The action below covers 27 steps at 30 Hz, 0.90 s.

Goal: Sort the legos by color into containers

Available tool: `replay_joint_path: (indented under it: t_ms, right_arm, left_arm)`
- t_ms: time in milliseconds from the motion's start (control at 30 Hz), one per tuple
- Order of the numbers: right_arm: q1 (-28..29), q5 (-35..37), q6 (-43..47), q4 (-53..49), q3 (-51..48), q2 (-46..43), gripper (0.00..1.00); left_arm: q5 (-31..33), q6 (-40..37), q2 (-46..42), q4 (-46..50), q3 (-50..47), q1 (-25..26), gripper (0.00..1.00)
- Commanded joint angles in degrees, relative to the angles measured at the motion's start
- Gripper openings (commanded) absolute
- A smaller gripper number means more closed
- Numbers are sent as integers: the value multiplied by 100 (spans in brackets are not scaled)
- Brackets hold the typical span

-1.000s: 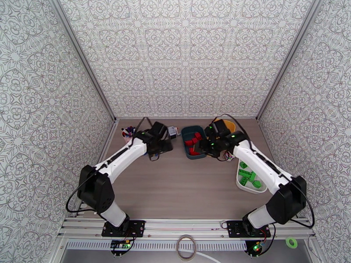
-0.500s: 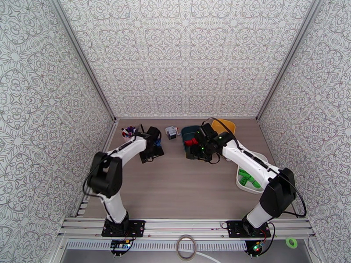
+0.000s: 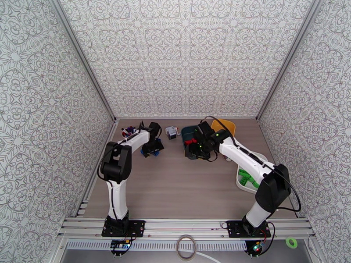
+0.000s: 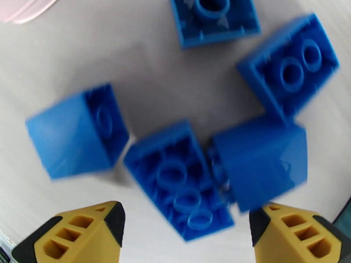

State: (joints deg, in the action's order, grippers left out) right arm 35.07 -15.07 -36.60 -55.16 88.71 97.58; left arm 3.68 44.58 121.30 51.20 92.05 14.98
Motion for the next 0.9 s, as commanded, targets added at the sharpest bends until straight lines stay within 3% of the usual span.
replay_joint_path:
  t_ms: [0, 600, 867]
  right_arm:
    - [22, 77, 4, -127, 342, 162, 65]
    - [23, 114, -130, -30, 132, 6, 64]
    - [-16, 126, -341, 130, -311, -437, 64]
  left_arm:
    - [-170, -126, 222, 239, 246, -30, 80]
    - [-345, -239, -269, -51, -492, 3, 39]
    - [-537, -321, -1340, -371, -1345, 387, 31]
